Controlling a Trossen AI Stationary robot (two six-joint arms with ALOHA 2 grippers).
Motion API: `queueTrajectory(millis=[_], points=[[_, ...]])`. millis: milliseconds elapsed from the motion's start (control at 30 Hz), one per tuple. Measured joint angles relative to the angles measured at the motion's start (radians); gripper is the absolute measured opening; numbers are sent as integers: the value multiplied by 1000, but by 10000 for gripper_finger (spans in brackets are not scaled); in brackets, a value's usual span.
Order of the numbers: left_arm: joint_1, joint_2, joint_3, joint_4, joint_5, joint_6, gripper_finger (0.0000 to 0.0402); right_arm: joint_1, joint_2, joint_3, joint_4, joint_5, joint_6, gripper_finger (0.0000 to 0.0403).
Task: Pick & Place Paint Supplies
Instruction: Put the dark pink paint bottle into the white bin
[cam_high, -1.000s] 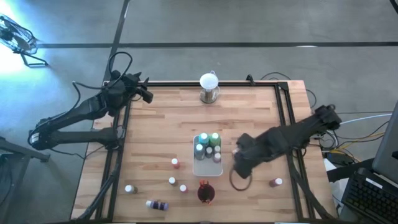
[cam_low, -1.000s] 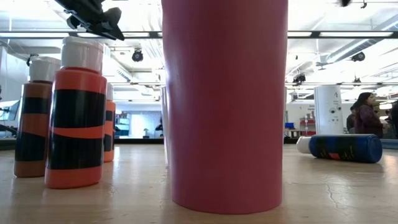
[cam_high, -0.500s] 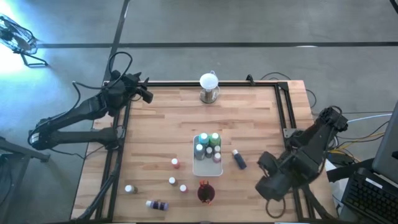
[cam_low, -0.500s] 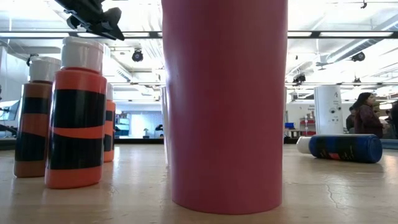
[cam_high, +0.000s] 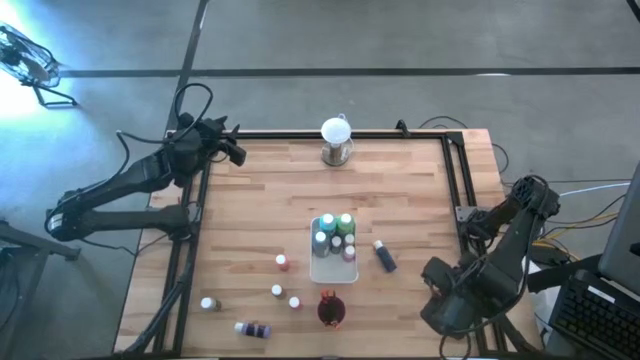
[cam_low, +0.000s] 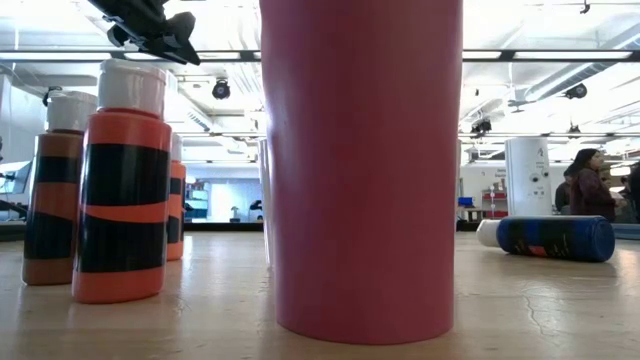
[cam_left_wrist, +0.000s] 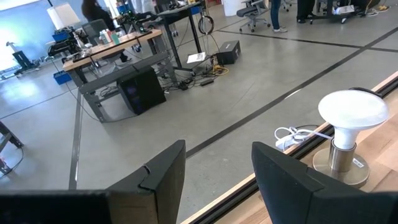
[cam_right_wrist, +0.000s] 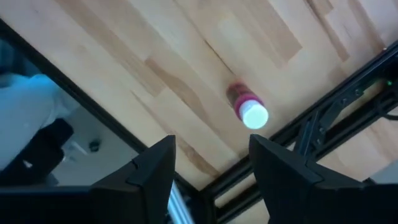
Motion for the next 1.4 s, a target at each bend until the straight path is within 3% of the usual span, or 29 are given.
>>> queueTrajectory(millis=[233,600,933,1167,1400], points=[[0,0,0,0,0,0,191,22,-14,-72,-1,51,21,188],[0,0,0,0,0,0,191,99,-56,-217,17,53,160,221],[0,0,0,0,0,0,191,145,-181,-449,249,44,229,240],[0,0,0,0,0,0,191,154,-295,-614,413,27,268,222],[0,0,0,0,0,0,191,154,-332,-690,473,27,282,211]])
